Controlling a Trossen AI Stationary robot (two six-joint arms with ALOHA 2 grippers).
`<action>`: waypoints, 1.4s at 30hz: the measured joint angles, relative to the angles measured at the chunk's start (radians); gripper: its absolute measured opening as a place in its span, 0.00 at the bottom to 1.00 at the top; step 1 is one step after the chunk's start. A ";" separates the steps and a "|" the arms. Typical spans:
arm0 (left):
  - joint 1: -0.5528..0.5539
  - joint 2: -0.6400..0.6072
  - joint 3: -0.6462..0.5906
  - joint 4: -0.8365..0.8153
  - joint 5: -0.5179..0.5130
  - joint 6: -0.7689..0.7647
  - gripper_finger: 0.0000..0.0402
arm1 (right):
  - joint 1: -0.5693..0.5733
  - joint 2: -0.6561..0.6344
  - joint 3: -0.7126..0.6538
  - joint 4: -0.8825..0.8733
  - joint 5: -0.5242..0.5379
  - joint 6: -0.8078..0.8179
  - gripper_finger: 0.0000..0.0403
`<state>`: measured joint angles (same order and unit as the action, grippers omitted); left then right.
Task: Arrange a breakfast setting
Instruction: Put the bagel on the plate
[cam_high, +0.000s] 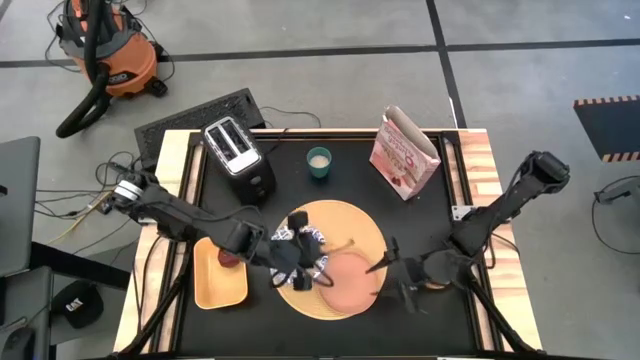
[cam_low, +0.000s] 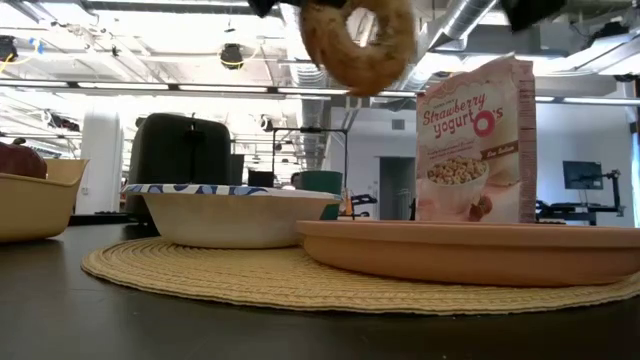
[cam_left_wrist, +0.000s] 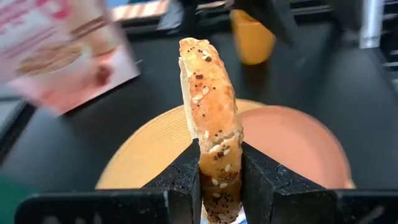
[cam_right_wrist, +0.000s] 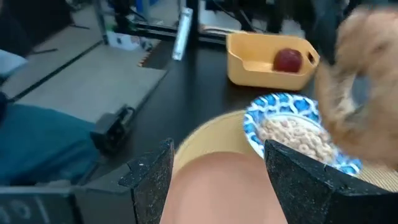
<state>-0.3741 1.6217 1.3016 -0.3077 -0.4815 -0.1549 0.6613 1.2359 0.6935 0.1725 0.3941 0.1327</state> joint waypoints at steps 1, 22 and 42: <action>-0.007 0.000 -0.029 0.060 0.019 0.024 0.16 | 0.014 -0.011 -0.001 -0.005 0.000 -0.006 0.69; -0.046 0.255 -0.022 0.299 0.094 0.230 0.16 | 0.056 -0.044 -0.002 -0.031 0.024 -0.021 0.69; -0.033 0.377 0.042 0.242 0.144 0.221 0.26 | 0.048 -0.044 -0.003 -0.049 0.026 -0.020 0.69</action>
<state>-0.4075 1.9991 1.3441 -0.0652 -0.3370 0.0658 0.7090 1.1915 0.6907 0.1232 0.4202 0.1131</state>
